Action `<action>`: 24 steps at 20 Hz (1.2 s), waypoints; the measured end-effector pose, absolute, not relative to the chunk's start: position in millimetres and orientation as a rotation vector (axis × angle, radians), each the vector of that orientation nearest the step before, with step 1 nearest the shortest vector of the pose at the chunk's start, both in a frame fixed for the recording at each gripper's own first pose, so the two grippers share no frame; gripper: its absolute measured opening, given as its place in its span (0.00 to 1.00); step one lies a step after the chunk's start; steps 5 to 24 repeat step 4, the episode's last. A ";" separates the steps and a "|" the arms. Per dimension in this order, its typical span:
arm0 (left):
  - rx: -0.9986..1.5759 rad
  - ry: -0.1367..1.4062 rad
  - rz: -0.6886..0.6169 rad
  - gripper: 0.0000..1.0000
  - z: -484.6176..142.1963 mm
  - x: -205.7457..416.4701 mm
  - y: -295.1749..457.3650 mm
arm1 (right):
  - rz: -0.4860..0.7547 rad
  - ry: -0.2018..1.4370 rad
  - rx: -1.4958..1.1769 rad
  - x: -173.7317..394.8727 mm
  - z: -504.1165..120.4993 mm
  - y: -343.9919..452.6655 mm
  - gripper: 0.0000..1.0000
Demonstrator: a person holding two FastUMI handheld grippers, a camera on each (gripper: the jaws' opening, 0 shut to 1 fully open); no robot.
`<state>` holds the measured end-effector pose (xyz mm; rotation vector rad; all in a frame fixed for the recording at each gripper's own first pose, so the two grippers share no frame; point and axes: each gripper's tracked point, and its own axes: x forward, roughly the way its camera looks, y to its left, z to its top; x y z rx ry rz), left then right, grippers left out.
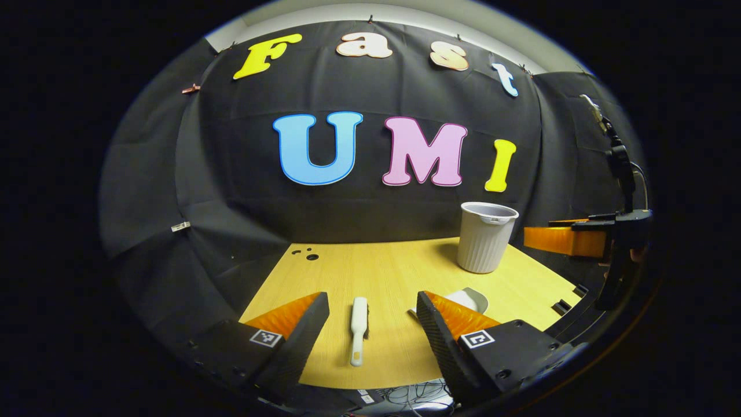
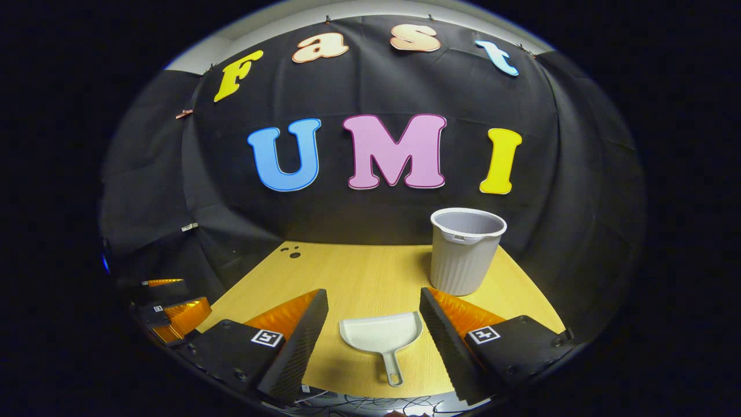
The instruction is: Pick up the small broom and dustpan from the desktop, sweep the trash into the dustpan with the broom, and then empty the trash into the garbage bin.
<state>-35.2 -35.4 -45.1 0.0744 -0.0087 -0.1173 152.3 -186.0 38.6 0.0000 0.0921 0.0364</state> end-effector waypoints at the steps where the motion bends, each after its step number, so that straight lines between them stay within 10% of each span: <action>1: 0.060 0.013 -0.100 0.96 -50.7 -35.2 -35.7 | 0.039 0.092 0.008 151.2 38.4 -192.8 0.99; 24: 0.023 0.040 -0.049 0.96 -56.5 -37.4 -42.5 | 0.067 0.089 0.011 141.9 38.5 -215.1 0.99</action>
